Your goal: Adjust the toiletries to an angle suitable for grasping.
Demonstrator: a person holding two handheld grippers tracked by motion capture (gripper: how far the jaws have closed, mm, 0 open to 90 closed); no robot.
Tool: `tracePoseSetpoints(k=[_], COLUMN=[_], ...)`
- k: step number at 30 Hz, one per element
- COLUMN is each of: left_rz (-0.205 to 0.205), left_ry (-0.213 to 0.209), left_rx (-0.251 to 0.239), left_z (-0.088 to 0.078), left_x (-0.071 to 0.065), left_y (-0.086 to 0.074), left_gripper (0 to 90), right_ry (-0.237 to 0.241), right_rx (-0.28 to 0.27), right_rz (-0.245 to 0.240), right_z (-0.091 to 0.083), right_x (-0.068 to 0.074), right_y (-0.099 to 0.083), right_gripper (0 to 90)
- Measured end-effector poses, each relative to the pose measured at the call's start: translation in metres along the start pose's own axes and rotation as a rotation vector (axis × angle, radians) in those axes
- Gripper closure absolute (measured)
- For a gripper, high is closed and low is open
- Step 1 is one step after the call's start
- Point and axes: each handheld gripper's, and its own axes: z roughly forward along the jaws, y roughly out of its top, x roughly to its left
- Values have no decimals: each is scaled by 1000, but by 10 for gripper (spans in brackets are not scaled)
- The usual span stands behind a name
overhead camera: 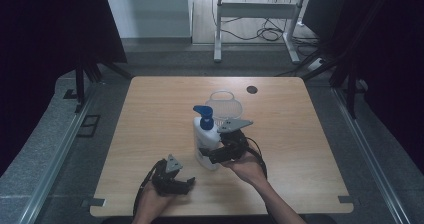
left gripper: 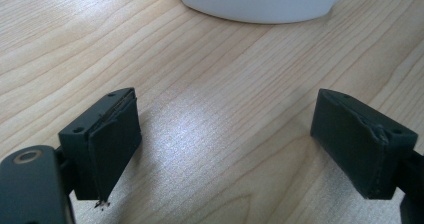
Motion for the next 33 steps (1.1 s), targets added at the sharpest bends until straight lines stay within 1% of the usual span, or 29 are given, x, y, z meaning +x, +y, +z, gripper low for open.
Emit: tracePoseSetpoints(k=[2,6,7,8,9,10,14,15,17,19,20,21,27,28,31,33], left_rz=[0,-1,-1,-1,-1,-1,-1,-1,-1,-1,-1,-1,-1,-1,-1,-1], left_ry=[0,1,1,1,2,1,2,2,2,3,3,3,3,3,3,3], left_rx=[0,0,0,0,0,0,0,-1,0,0,0,0,-1,0,1,1], left_z=[0,0,0,0,0,0,0,0,0,0,0,0,0,0,0,0], left_x=[0,0,0,0,0,0,0,0,0,0,0,0,0,0,0,0], left_y=[0,0,0,0,0,0,0,0,0,0,0,0,0,0,0,0], left_gripper=[120,120,121,121,120,120,120,120,120,120,120,120,120,121,120,120], right_ry=[-9,-17,-24,-24,-34,-34,-44,-44,-55,-58,-58,-68,-60,-49,-40,-24], right_rx=[1,3,1,1,1,1,-9,-9,-12,-11,-10,-6,5,8,10,15], right_rz=[-8,-9,-12,-12,-15,-15,-12,-12,-17,-19,-24,-42,-49,-45,-37,-26], right_z=[6,10,13,13,15,15,17,17,17,16,16,14,13,12,11,9], right_x=[1,2,3,3,3,3,2,2,1,1,1,2,0,-3,-6,-10], right_y=[2,4,4,4,4,4,4,4,4,4,4,5,6,6,6,6], right_gripper=[157,176,199,199,216,216,296,296,333,343,346,355,361,362,363,365])
